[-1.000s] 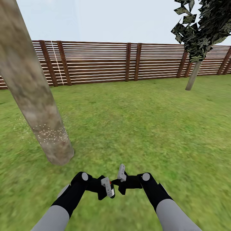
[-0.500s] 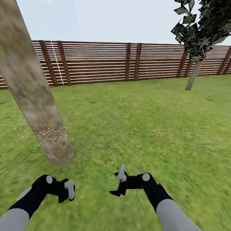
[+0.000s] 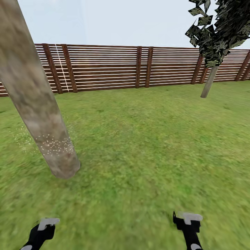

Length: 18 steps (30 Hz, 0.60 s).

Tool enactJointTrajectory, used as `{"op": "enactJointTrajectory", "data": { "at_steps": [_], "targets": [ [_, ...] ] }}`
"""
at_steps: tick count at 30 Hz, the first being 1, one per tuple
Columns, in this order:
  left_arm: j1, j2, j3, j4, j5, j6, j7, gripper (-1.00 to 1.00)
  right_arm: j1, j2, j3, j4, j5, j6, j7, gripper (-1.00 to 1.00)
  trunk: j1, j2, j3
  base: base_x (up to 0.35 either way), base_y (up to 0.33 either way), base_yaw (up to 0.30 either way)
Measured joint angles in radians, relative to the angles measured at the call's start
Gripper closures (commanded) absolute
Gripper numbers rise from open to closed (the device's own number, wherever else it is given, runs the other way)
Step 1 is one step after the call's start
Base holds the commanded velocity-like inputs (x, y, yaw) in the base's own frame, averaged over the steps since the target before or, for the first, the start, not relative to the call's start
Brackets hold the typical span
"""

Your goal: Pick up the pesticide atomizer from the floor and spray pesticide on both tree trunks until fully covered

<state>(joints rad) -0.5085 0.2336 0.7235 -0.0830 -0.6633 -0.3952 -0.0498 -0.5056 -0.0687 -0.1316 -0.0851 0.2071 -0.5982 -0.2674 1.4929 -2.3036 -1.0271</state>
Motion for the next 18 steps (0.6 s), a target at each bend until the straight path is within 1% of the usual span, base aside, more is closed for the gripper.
{"op": "enactJointTrajectory", "data": {
  "at_steps": [1,2,4,6,8,9,10,14,18],
  "targets": [
    [0.012,-0.005,0.001,0.011,0.003,-0.014,0.018,1.0,0.004,-0.012,0.003,0.0,-0.021,-0.007,-0.015,-1.0,0.0,0.0,0.0,0.0,0.0,0.0],
    [0.042,-0.011,0.002,0.02,0.005,-0.029,0.035,1.0,0.009,-0.024,0.003,0.0,-0.074,-0.015,-0.027,-1.0,0.0,0.0,0.0,0.0,0.0,0.0],
    [0.061,-0.015,0.002,0.025,0.007,-0.036,0.044,1.0,0.011,-0.026,0.007,0.003,-0.105,-0.016,-0.031,-1.0,0.0,0.0,0.0,0.0,0.0,0.0],
    [0.068,-0.018,0.002,0.028,0.008,-0.038,0.047,1.0,0.014,-0.025,0.008,0.033,-0.114,-0.016,-0.031,-1.0,0.0,0.0,0.0,0.0,0.0,0.0],
    [0.071,-0.022,0.001,0.03,0.011,-0.039,0.048,1.0,0.016,-0.017,0.01,0.052,-0.116,-0.015,-0.033,-1.0,0.0,0.0,0.0,0.0,0.0,0.0],
    [0.072,-0.027,0.002,0.031,0.023,-0.04,0.048,1.0,0.018,-0.008,0.01,0.056,-0.116,-0.014,-0.033,-1.0,0.0,0.0,0.0,0.0,0.0,0.0],
    [0.072,-0.028,0.004,0.03,0.029,-0.04,0.048,1.0,0.018,-0.006,0.01,0.056,-0.117,-0.015,-0.035,-1.0,0.0,0.0,0.0,0.0,0.0,0.0],
    [0.072,-0.027,0.004,0.03,0.034,-0.04,0.048,1.0,0.018,-0.005,0.009,0.058,-0.117,-0.015,-0.036,-1.0,0.0,0.0,0.0,0.0,0.0,0.0],
    [0.072,-0.027,0.003,0.03,0.048,-0.04,0.048,1.0,0.019,-0.006,0.009,0.057,-0.117,-0.015,-0.036,-1.0,0.0,0.0,0.0,0.0,0.0,0.0]
  ]
}}
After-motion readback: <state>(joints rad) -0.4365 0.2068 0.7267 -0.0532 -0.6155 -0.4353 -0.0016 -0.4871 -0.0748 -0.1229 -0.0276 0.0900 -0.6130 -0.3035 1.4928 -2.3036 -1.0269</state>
